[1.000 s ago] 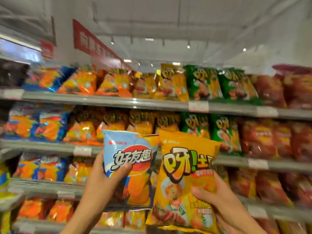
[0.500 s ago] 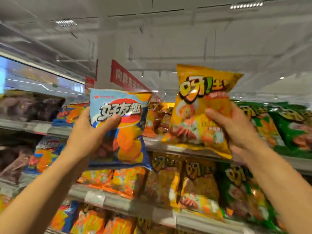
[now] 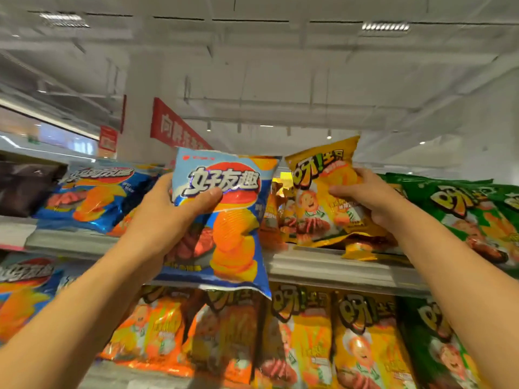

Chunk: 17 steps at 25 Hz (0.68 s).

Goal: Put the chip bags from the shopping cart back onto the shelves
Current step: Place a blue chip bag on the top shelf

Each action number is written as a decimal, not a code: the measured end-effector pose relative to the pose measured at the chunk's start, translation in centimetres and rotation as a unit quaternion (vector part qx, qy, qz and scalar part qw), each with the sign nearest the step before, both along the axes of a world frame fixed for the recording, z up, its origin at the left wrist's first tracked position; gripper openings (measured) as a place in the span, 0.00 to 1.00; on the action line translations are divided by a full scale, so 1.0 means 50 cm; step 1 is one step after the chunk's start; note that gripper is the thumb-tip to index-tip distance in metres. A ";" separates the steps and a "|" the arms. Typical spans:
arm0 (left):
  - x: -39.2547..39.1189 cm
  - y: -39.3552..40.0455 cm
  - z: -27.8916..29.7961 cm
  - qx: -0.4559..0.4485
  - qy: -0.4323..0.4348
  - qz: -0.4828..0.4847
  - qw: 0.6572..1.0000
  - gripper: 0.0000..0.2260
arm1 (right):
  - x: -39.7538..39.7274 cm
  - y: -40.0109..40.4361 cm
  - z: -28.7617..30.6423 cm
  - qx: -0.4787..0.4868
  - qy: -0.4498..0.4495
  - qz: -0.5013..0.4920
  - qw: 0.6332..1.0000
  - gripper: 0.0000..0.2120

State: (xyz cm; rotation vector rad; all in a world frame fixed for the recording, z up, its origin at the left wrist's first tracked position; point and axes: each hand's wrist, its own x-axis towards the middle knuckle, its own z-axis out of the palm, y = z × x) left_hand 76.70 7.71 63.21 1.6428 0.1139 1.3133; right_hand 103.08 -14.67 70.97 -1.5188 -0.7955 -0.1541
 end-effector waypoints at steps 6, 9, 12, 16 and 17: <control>0.054 0.081 0.000 -0.013 0.025 -0.115 0.993 0.20 | -0.002 0.056 -0.047 0.025 0.153 0.027 0.988 0.18; 0.071 0.095 -0.010 -0.032 0.038 -0.148 0.988 0.22 | 0.000 0.059 -0.083 0.005 0.171 0.007 0.985 0.15; 0.072 0.106 -0.016 -0.050 0.048 -0.154 0.986 0.24 | 0.005 0.065 -0.085 -0.014 0.101 -0.018 0.995 0.11; 0.074 0.092 0.002 -0.050 0.065 -0.173 0.981 0.24 | 0.001 0.063 -0.077 0.034 0.150 0.015 0.988 0.07; 0.076 0.084 0.008 -0.053 0.066 -0.183 0.979 0.23 | 0.000 0.063 -0.082 0.034 0.168 0.026 0.985 0.07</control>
